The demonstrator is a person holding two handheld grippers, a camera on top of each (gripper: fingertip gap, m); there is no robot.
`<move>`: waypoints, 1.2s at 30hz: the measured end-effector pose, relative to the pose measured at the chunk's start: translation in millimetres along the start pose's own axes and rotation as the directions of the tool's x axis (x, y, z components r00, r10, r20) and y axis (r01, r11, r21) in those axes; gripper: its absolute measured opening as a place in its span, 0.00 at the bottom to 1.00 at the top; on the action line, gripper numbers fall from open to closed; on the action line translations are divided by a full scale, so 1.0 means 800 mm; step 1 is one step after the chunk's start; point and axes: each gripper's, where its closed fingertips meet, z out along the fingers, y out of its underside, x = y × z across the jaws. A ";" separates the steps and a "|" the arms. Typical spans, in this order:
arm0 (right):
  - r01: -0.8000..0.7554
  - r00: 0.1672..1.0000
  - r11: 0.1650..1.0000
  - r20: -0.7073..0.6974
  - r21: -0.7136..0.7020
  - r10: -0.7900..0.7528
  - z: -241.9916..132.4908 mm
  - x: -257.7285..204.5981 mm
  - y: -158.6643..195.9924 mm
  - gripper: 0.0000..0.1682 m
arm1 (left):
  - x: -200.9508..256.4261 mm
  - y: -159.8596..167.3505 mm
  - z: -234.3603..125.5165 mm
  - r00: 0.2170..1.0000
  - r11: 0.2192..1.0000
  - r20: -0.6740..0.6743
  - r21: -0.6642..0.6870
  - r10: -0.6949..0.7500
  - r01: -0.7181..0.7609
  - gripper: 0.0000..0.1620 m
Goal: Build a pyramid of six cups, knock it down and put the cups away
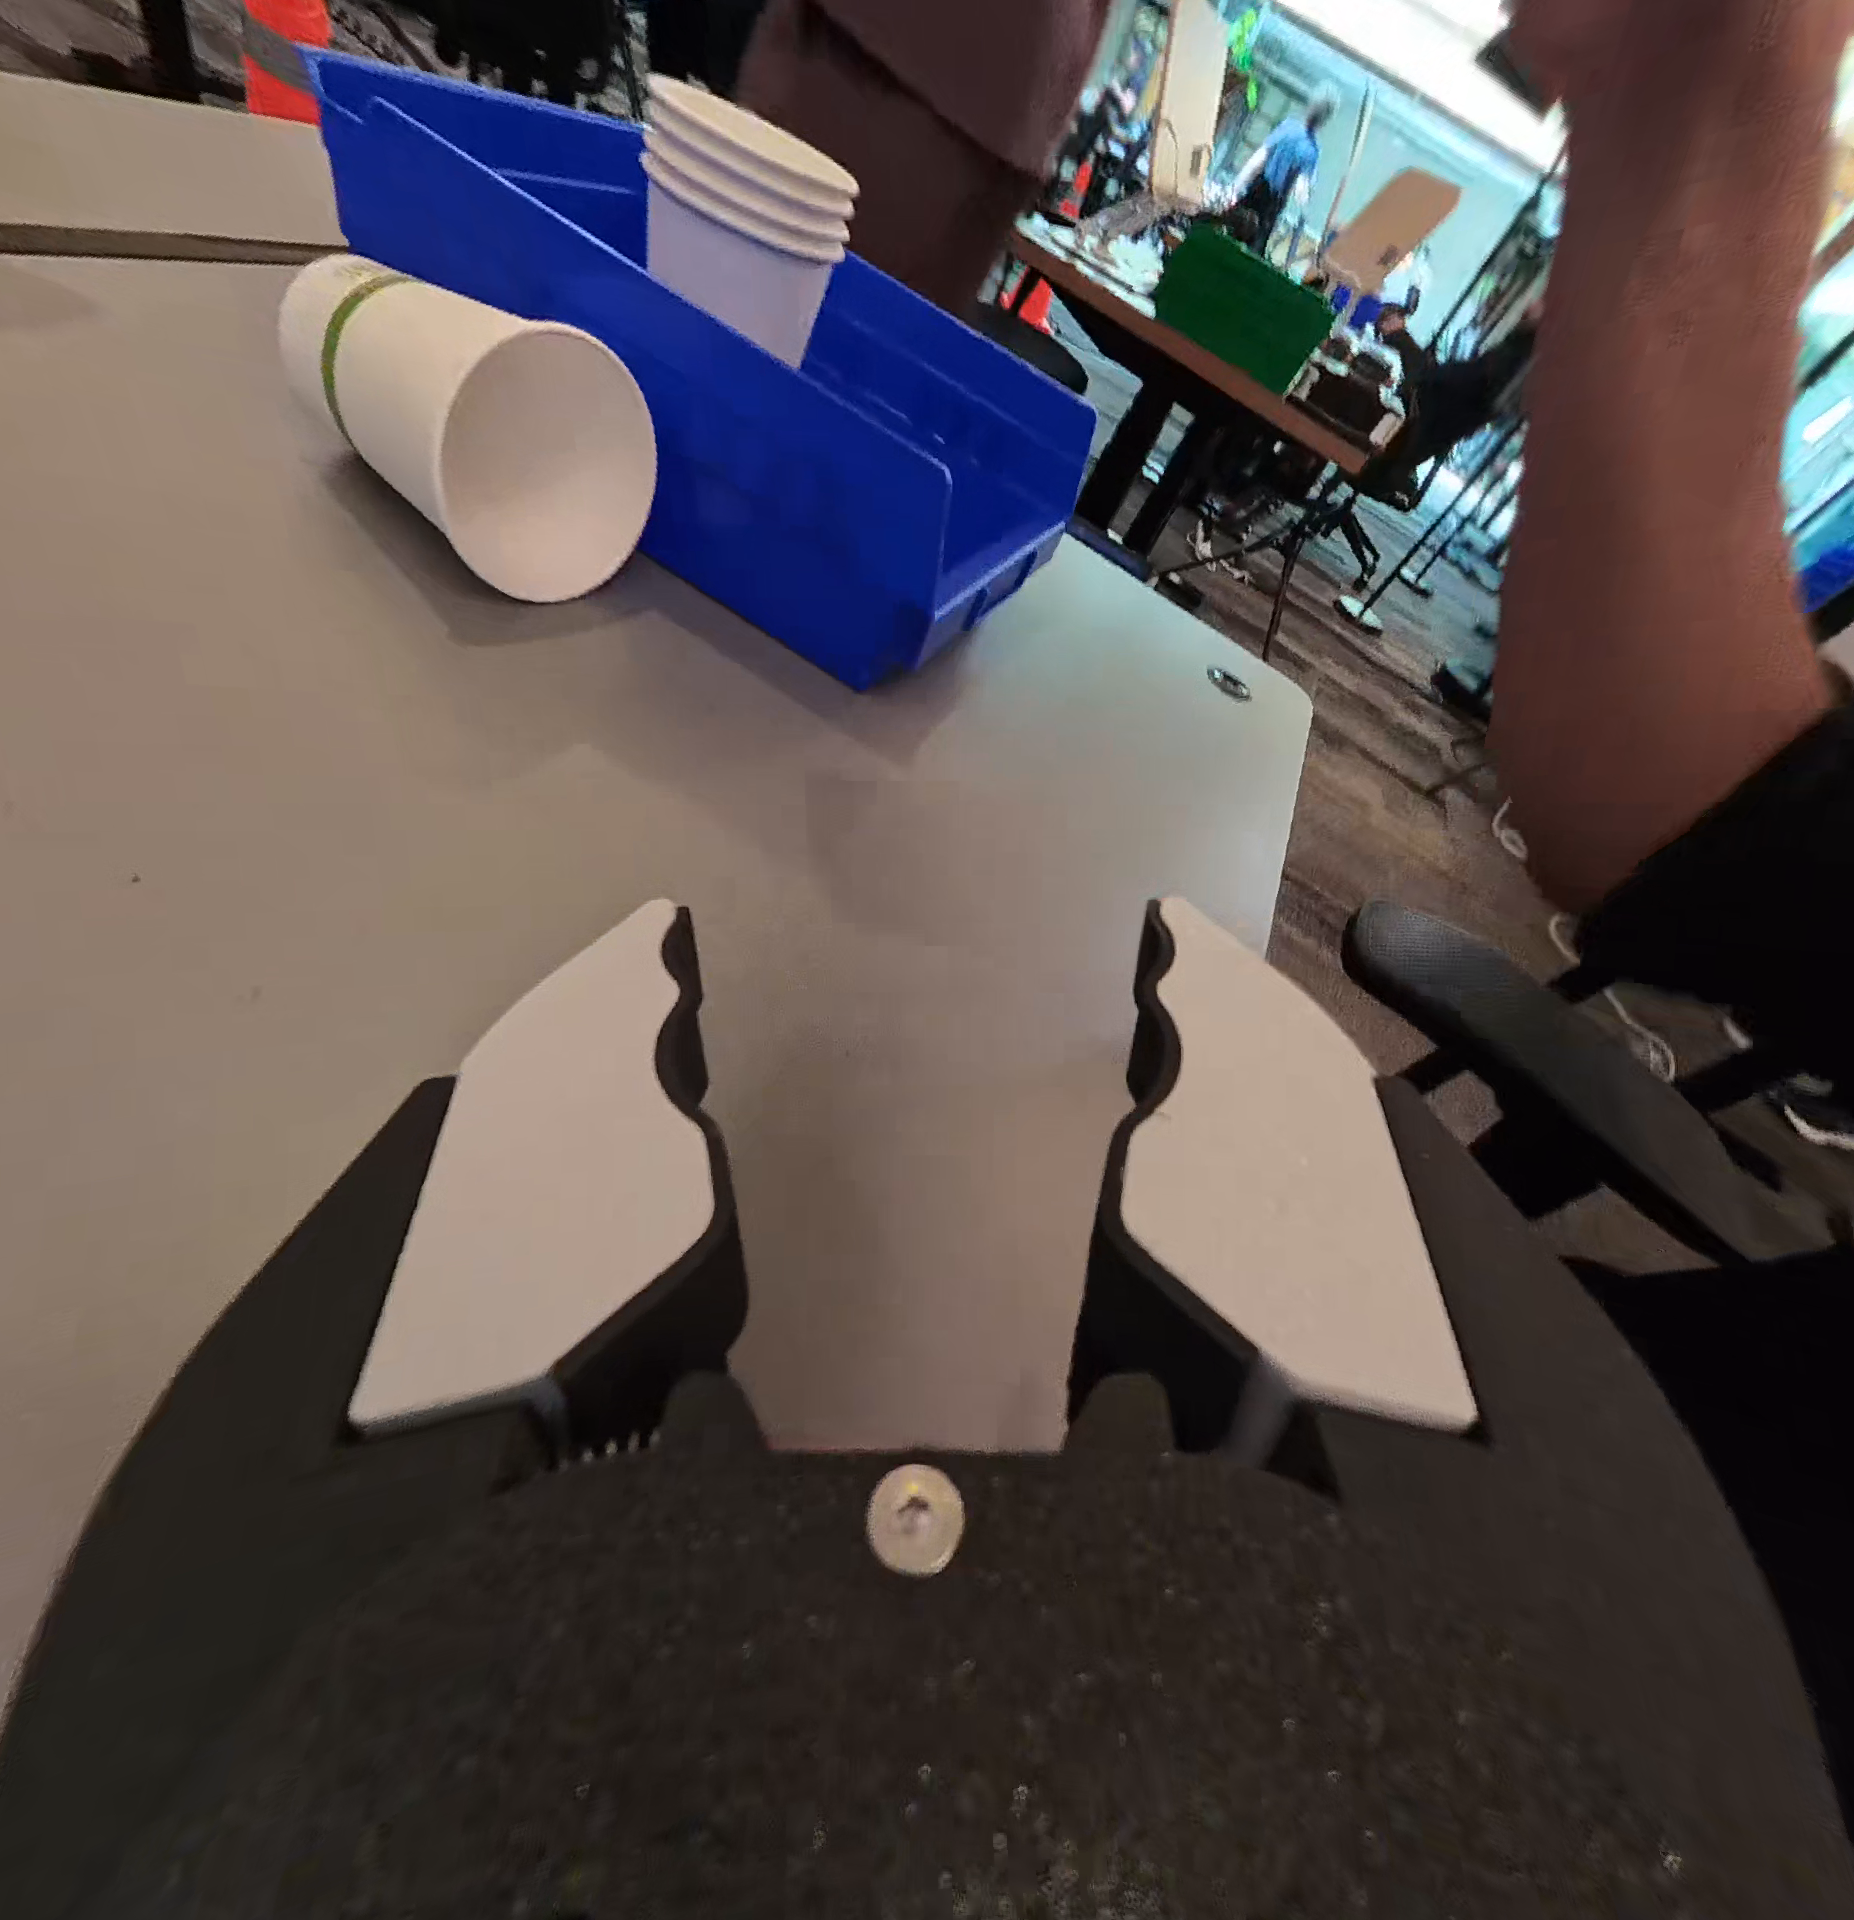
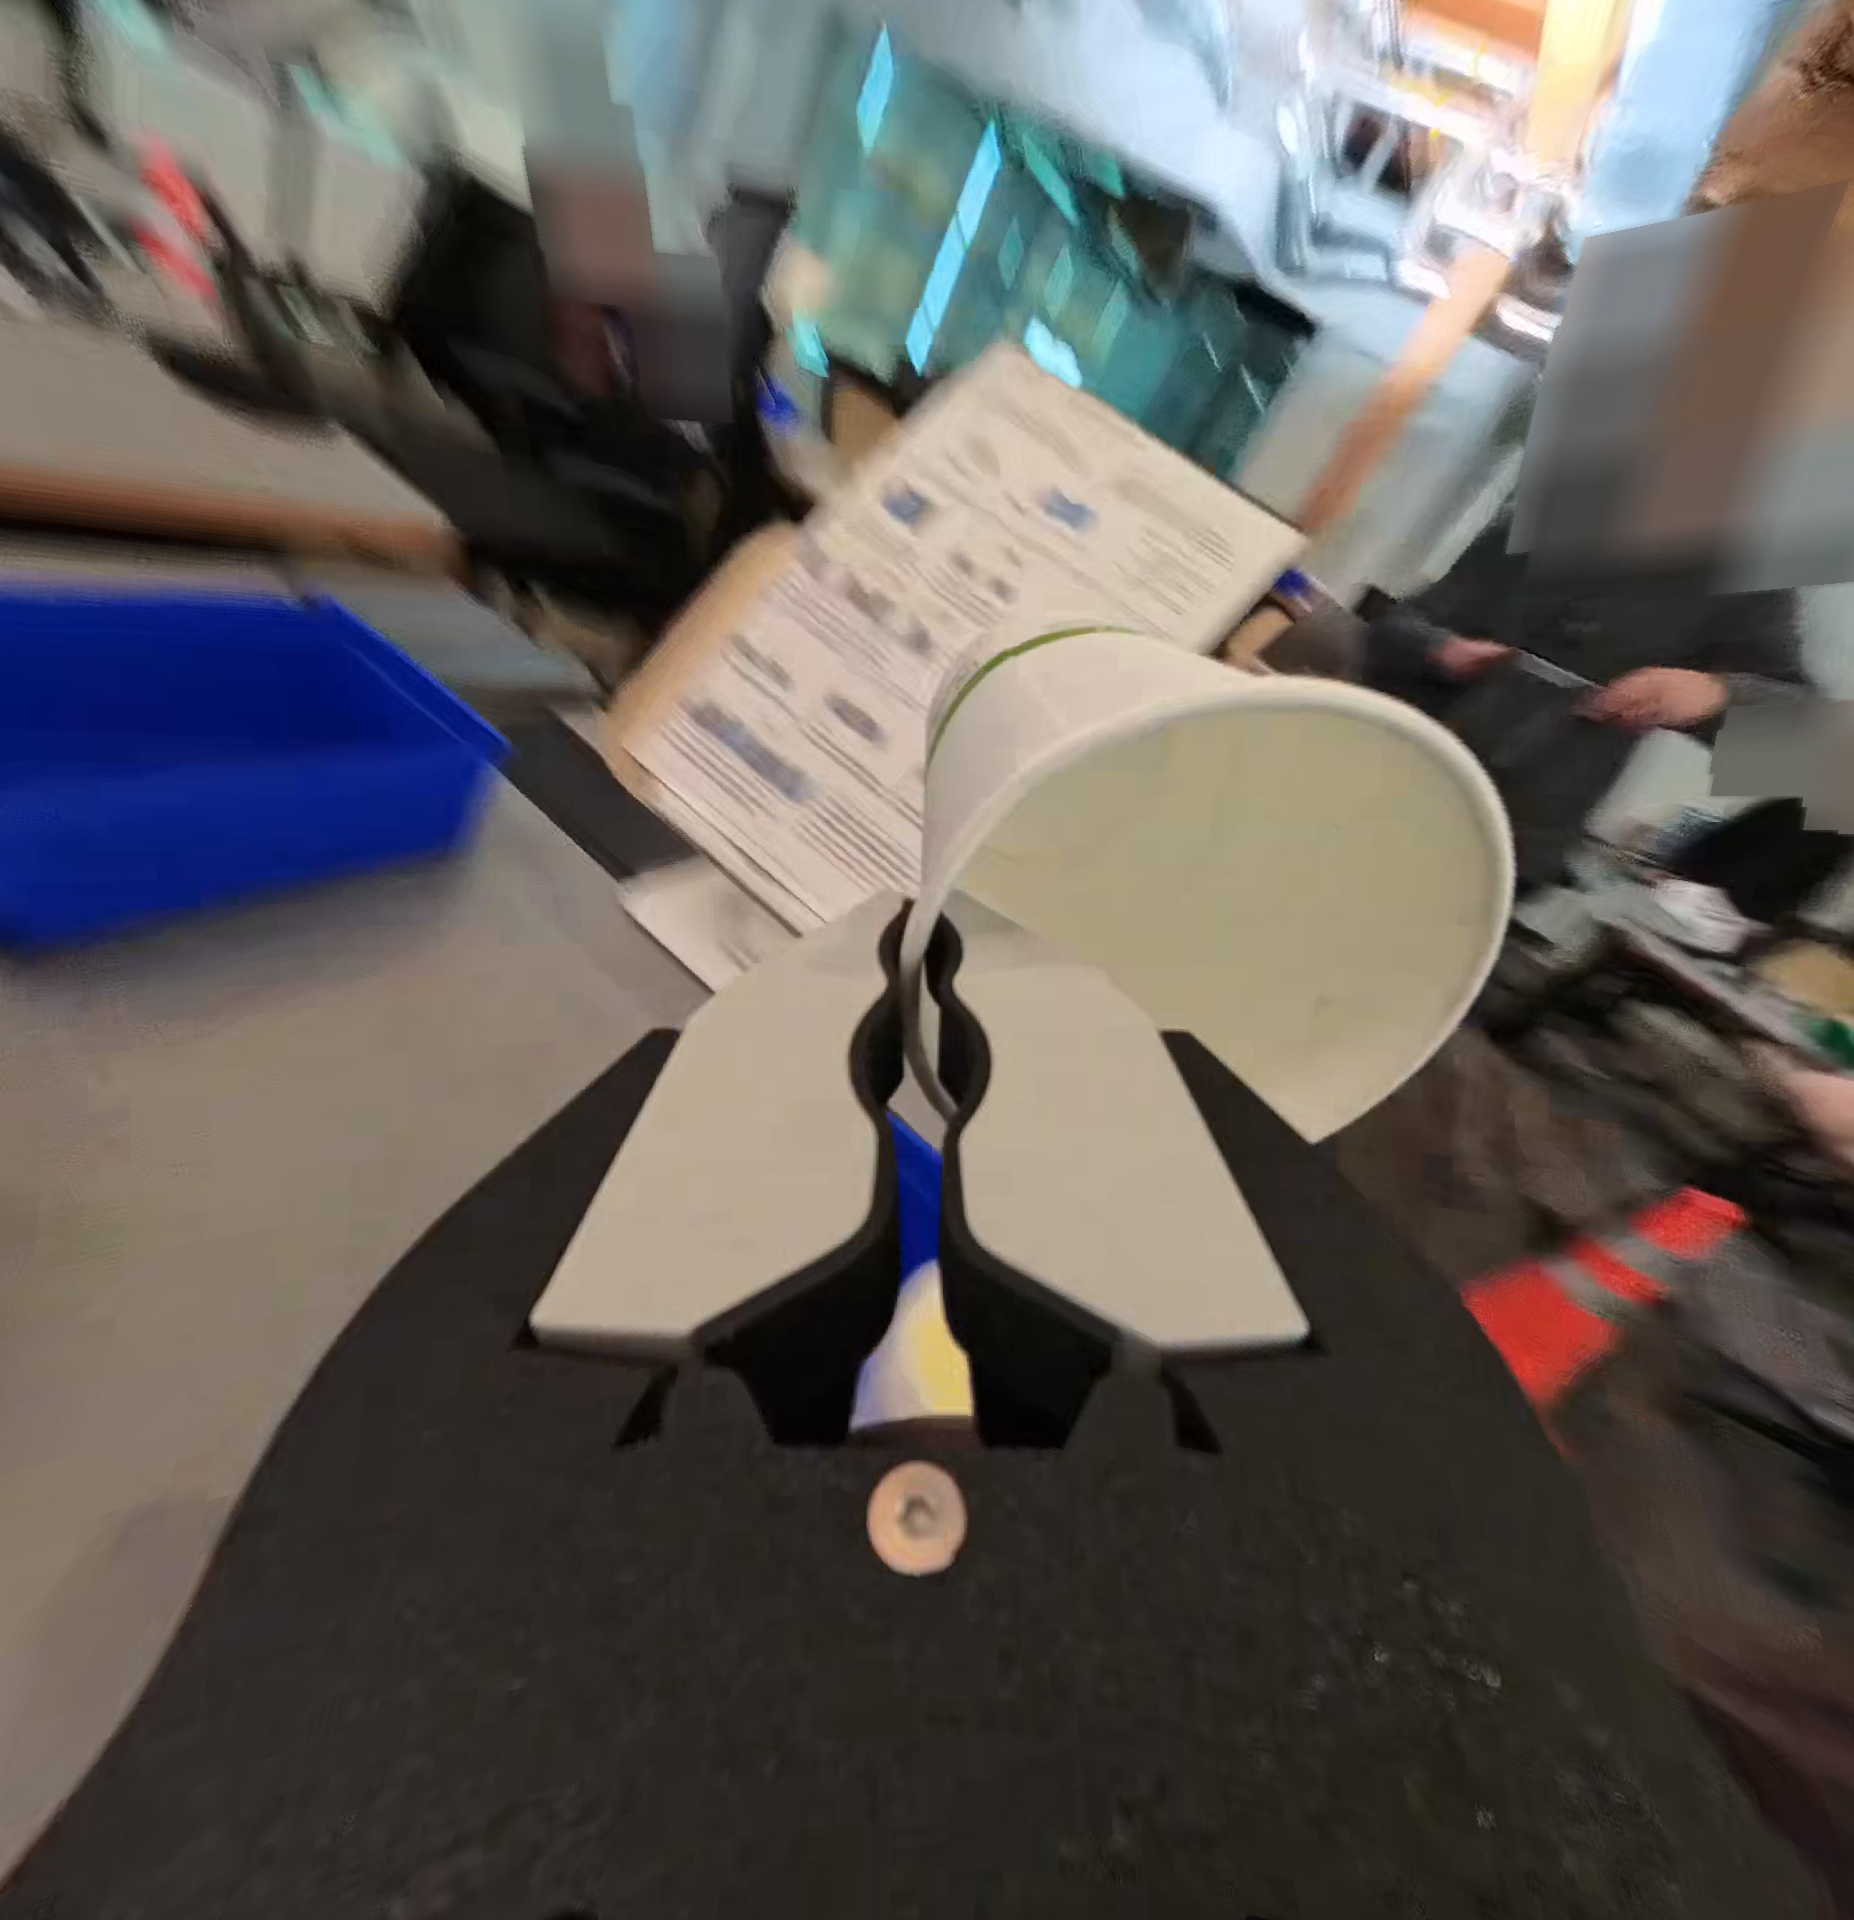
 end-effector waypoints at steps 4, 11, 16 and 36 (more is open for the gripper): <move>0.207 0.978 0.853 0.091 -0.479 -0.186 0.009 0.065 0.054 0.00 | 0.000 0.001 0.002 1.000 1.000 -0.007 -0.008 0.002 -0.002 0.48; 0.391 0.903 0.433 0.429 -0.812 -0.010 0.036 0.052 0.228 0.00 | 0.017 0.011 0.015 0.996 0.998 -0.082 -0.047 -0.039 0.036 0.48; 0.367 0.860 0.324 0.451 -0.872 0.238 0.057 0.027 0.286 0.00 | 0.019 0.019 0.016 0.997 0.996 -0.062 -0.078 0.039 -0.044 0.48; 0.092 0.967 0.790 0.242 -0.607 0.074 0.104 -0.043 0.189 0.29 | 0.014 0.027 0.018 0.996 0.991 -0.047 -0.111 0.072 -0.077 0.48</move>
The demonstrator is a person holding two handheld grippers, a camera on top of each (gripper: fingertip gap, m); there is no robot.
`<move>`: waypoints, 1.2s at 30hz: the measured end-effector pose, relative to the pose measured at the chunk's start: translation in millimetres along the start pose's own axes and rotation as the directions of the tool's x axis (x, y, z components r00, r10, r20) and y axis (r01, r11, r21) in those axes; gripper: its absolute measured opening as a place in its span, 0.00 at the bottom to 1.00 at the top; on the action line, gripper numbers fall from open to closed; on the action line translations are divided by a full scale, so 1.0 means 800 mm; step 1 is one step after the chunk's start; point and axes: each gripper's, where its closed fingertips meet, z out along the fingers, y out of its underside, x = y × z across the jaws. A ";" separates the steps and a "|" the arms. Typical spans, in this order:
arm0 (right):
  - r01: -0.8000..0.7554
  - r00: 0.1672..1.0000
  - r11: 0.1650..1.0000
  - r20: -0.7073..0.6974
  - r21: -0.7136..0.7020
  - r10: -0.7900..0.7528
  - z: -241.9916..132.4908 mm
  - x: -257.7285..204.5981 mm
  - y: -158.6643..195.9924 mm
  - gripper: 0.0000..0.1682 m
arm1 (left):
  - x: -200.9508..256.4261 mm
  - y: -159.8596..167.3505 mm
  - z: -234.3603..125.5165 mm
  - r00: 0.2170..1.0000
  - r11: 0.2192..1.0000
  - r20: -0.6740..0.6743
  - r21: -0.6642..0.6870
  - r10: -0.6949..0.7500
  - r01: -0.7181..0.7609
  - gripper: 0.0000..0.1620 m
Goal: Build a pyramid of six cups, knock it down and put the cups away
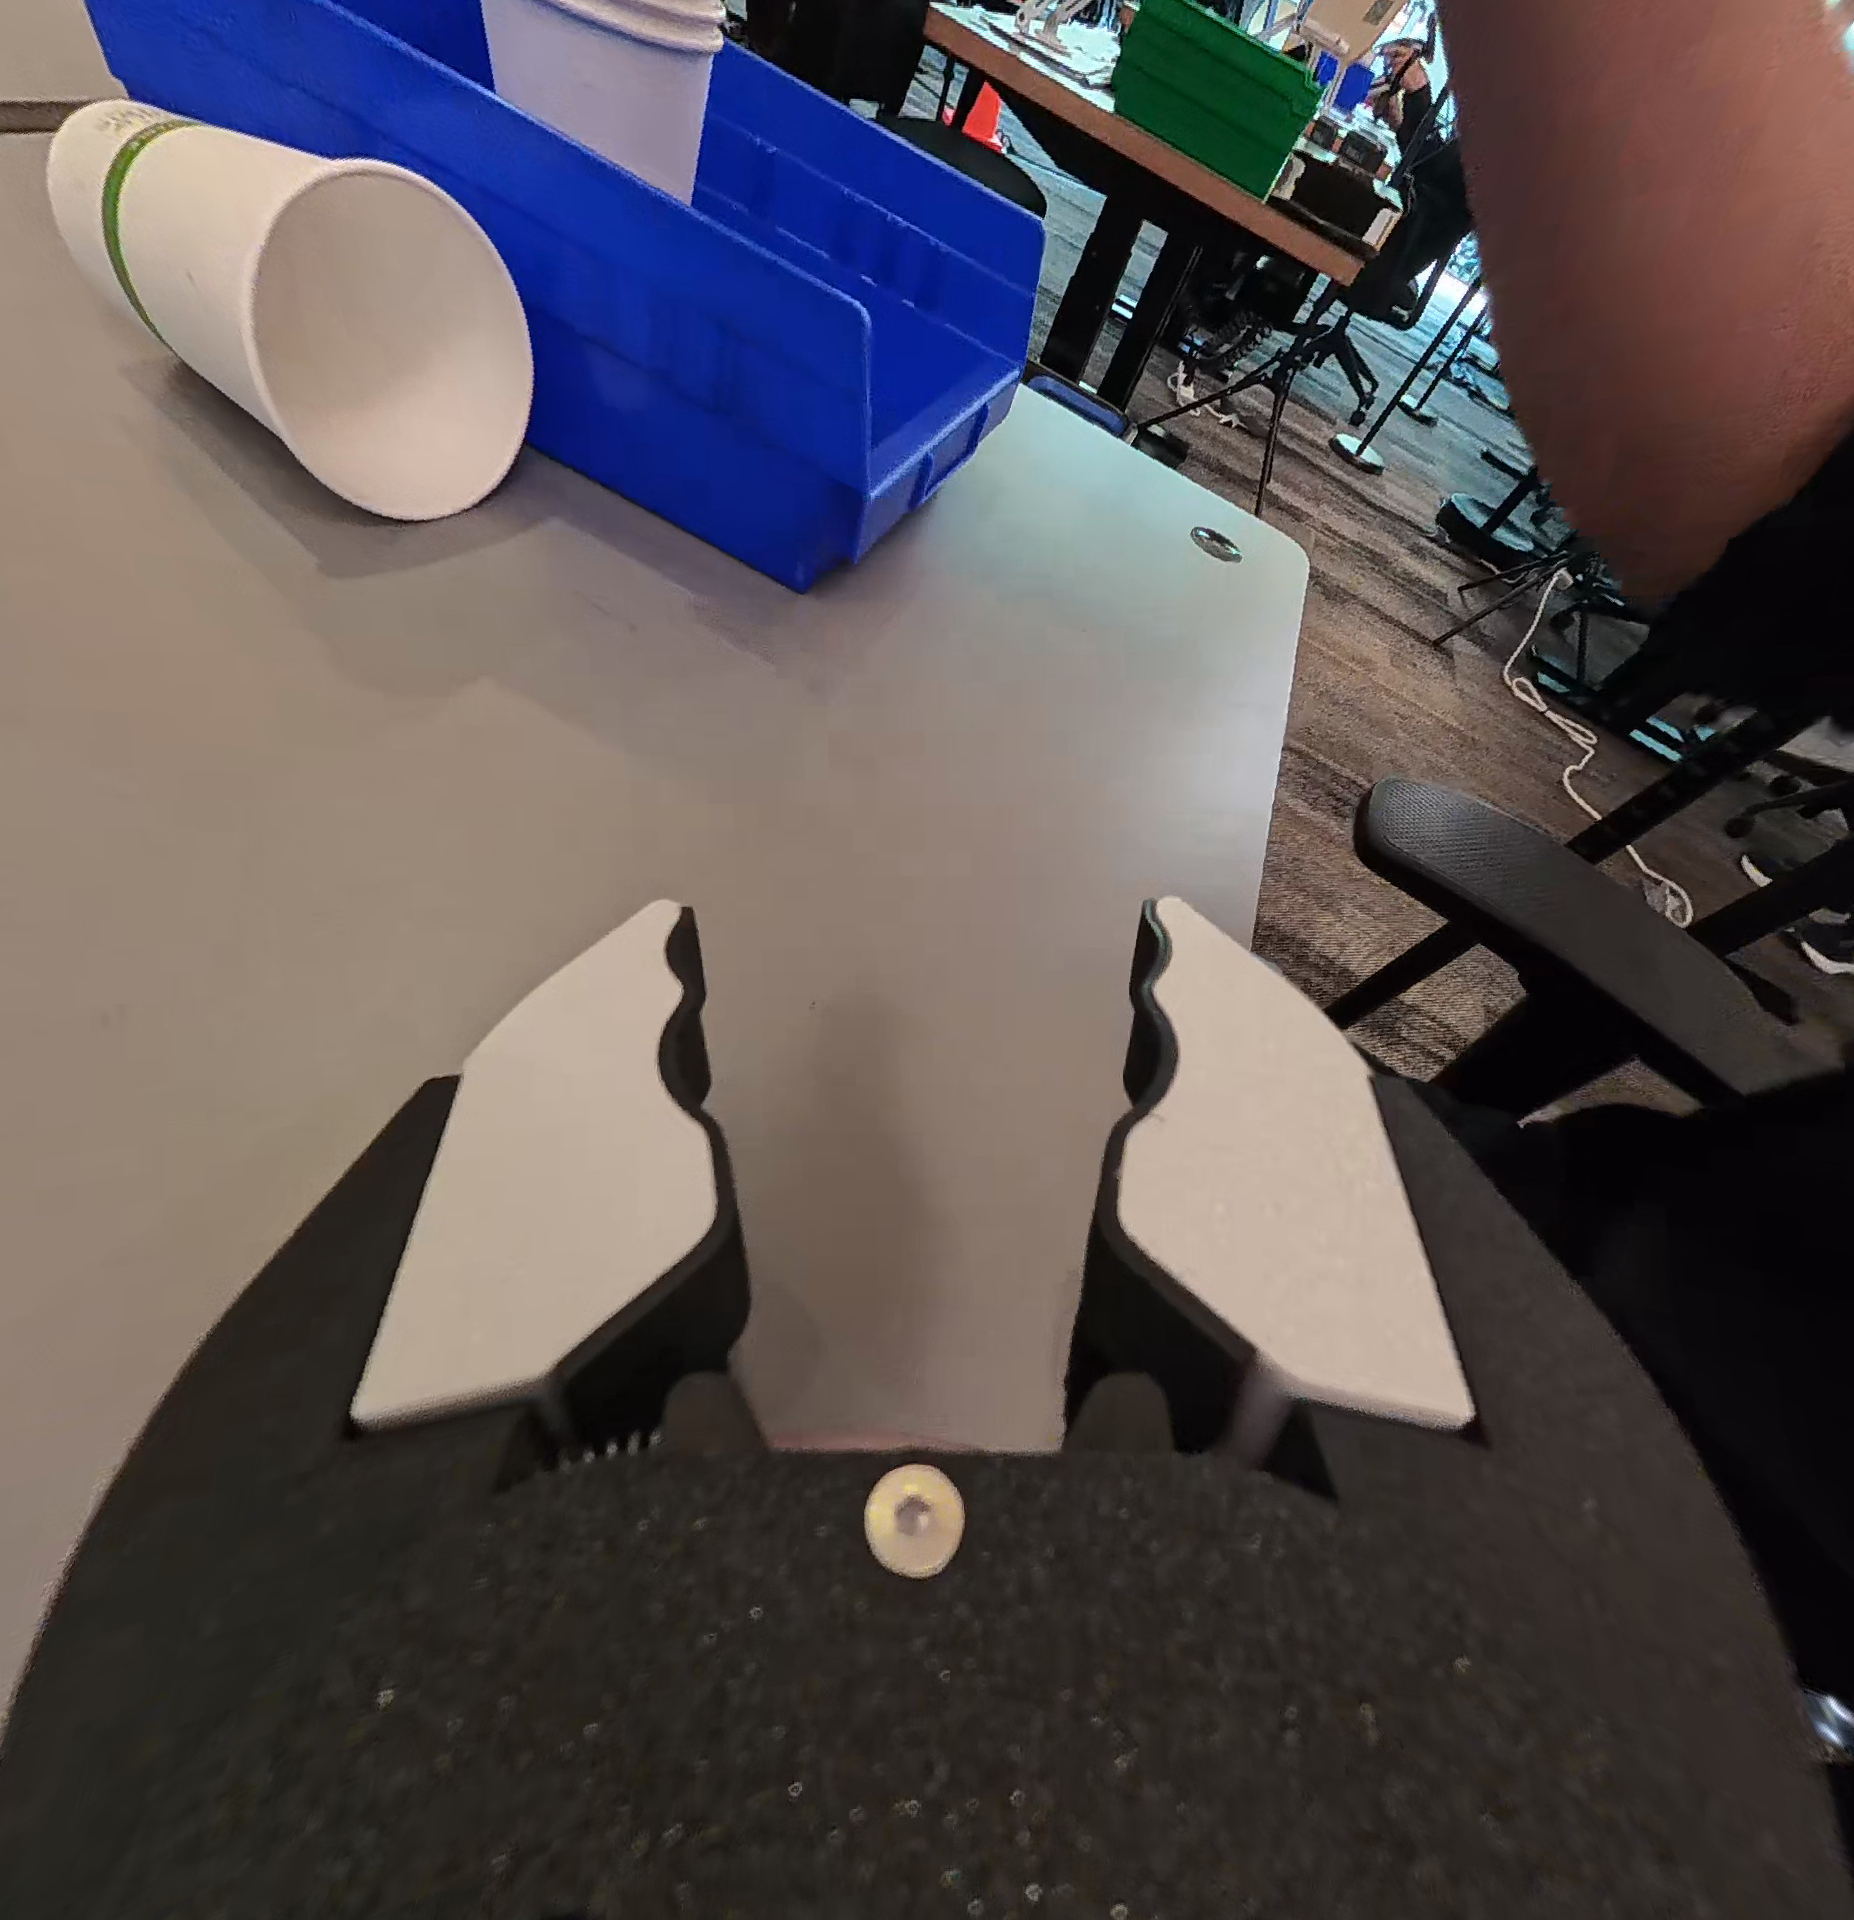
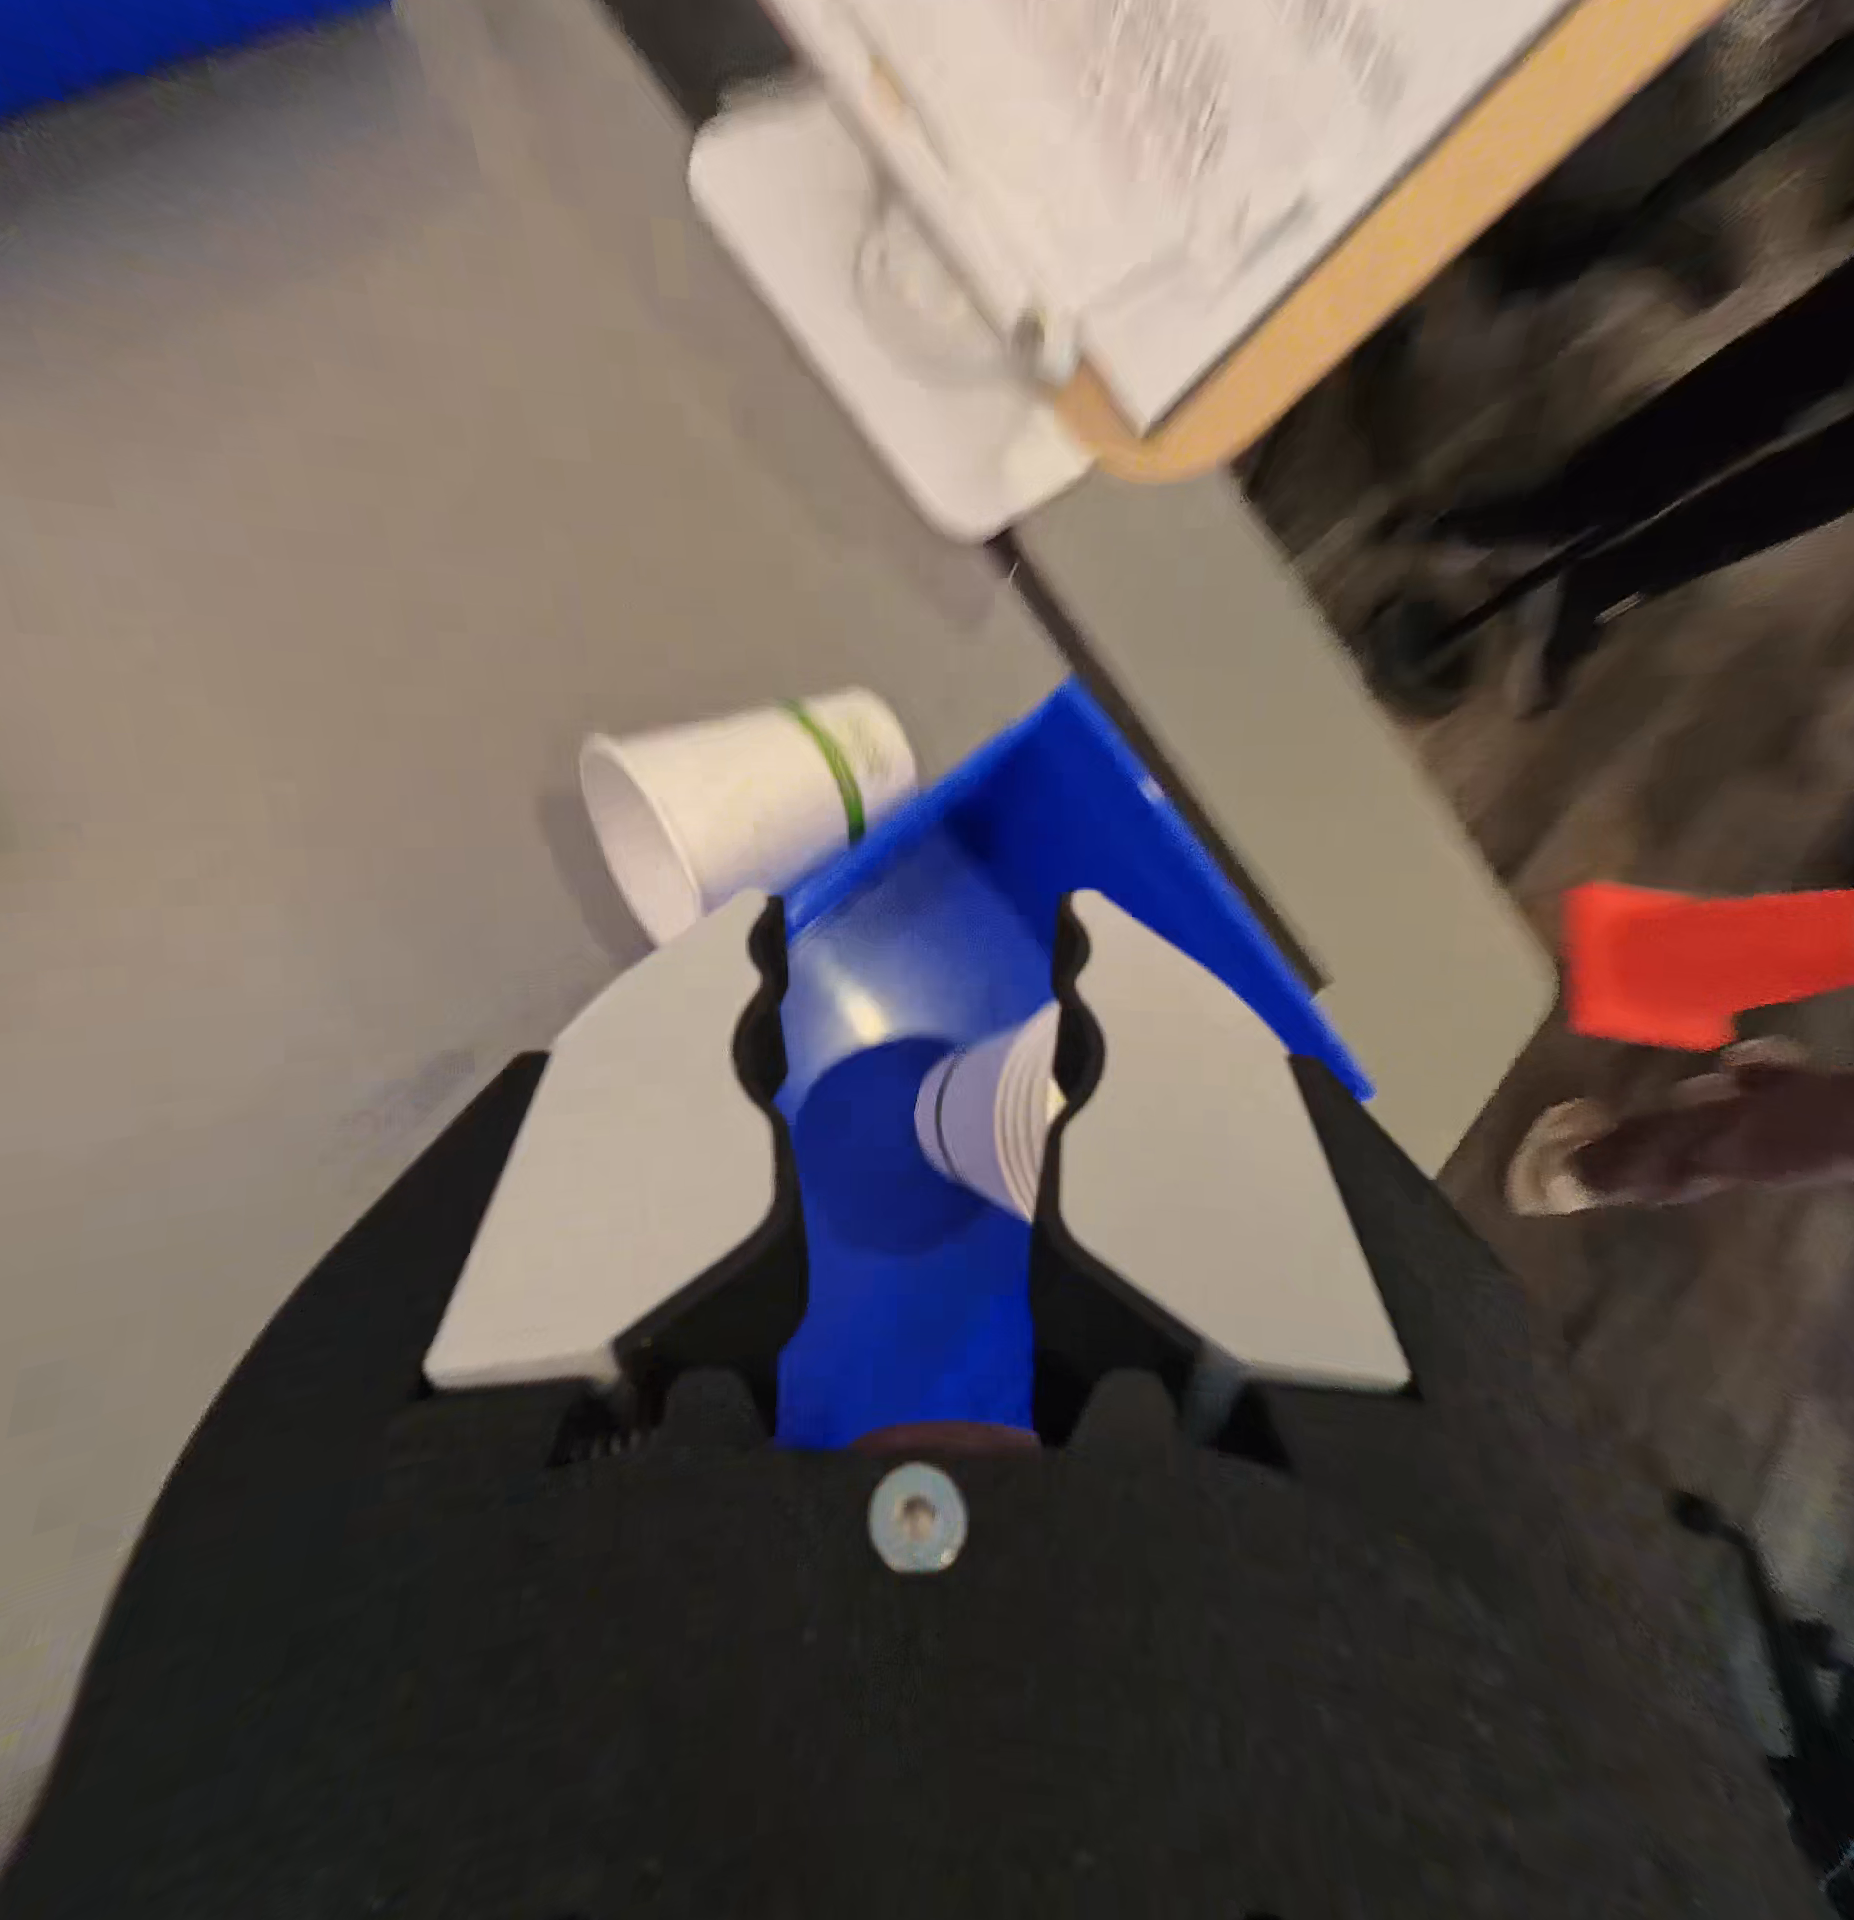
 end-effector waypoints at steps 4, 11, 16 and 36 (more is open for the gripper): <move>0.150 0.965 0.987 -0.225 0.063 -0.133 0.017 -0.063 -0.031 0.17 | 0.001 0.001 0.005 1.000 1.000 -0.011 -0.006 -0.027 0.027 0.48; 0.473 0.799 0.835 -0.261 -0.281 -0.541 0.126 -0.130 0.010 0.20 | 0.006 -0.003 -0.004 0.997 0.998 -0.047 0.016 -0.060 0.061 0.48; 0.535 0.688 0.676 -0.204 -0.506 -0.697 0.174 -0.109 0.049 0.20 | 0.004 -0.005 -0.009 0.998 0.999 -0.040 0.019 -0.042 0.043 0.48; -0.137 0.957 0.970 -0.278 -0.199 0.079 -0.098 0.132 -0.064 0.01 | 0.006 -0.003 -0.007 0.997 0.999 -0.056 -0.002 -0.046 0.045 0.47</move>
